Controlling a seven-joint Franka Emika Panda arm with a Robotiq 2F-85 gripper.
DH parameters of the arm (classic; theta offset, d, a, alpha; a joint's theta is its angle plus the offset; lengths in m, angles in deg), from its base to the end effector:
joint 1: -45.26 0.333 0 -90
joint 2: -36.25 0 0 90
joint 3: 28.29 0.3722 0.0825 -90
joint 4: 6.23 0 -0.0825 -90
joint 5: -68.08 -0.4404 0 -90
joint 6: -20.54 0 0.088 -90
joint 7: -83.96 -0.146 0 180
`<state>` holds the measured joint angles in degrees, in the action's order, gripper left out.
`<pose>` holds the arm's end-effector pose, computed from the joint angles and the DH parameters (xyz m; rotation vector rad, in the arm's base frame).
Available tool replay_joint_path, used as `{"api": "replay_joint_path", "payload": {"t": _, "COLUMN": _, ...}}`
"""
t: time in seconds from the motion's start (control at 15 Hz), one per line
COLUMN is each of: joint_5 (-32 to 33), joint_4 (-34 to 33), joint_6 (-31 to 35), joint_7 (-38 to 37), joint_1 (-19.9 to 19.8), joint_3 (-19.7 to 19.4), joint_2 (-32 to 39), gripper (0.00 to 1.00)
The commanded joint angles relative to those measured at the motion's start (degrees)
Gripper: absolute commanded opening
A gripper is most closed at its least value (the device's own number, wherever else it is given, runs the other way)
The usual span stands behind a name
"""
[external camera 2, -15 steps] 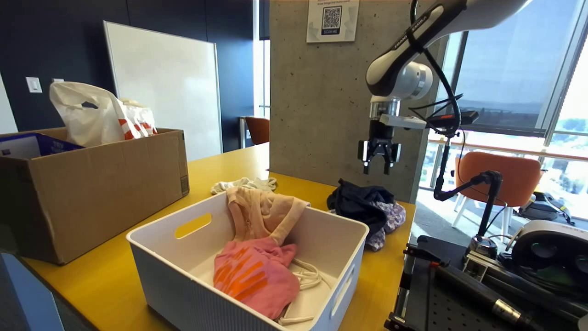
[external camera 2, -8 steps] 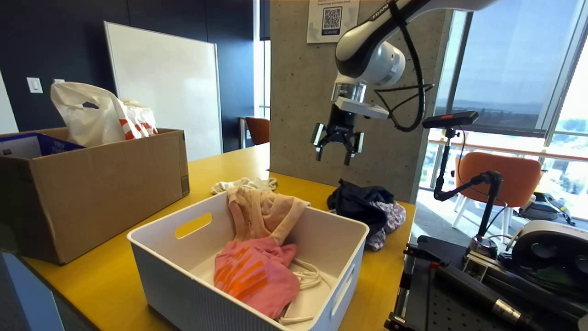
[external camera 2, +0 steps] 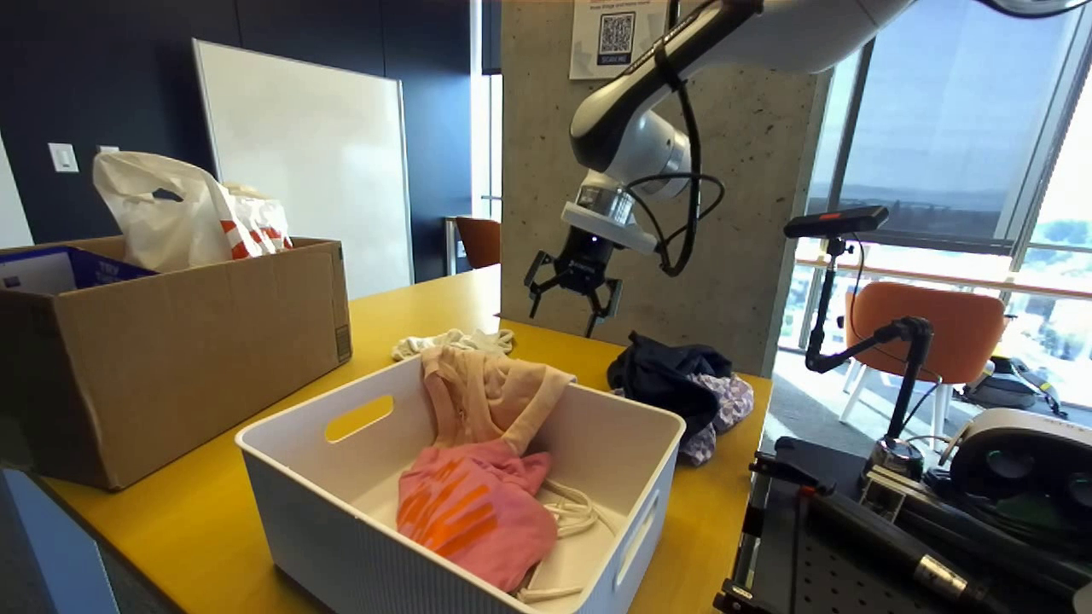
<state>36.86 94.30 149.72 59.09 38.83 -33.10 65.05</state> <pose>0.7299 -0.1096 0.2643 -2.4455 1.2858 0.0578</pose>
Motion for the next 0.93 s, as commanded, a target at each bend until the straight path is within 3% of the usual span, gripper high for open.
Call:
{"api": "replay_joint_path", "payload": {"t": 0.0, "joint_5": -3.6, "joint_4": -9.09, "joint_6": -1.56, "joint_7": -0.92, "joint_1": -0.98, "joint_3": 2.73, "joint_2": 6.0, "gripper": 1.0}}
{"api": "replay_joint_path", "payload": {"t": 0.4, "joint_5": -4.18, "joint_4": -22.41, "joint_6": -4.99, "joint_7": -3.05, "joint_1": -0.48, "joint_3": 5.47, "joint_2": 15.87, "gripper": 1.0}}
{"api": "replay_joint_path", "payload": {"t": 0.87, "joint_5": -3.48, "joint_4": -28.59, "joint_6": -9.17, "joint_7": -4.86, "joint_1": 0.0, "joint_3": 6.71, "joint_2": 21.99, "gripper": 1.0}}
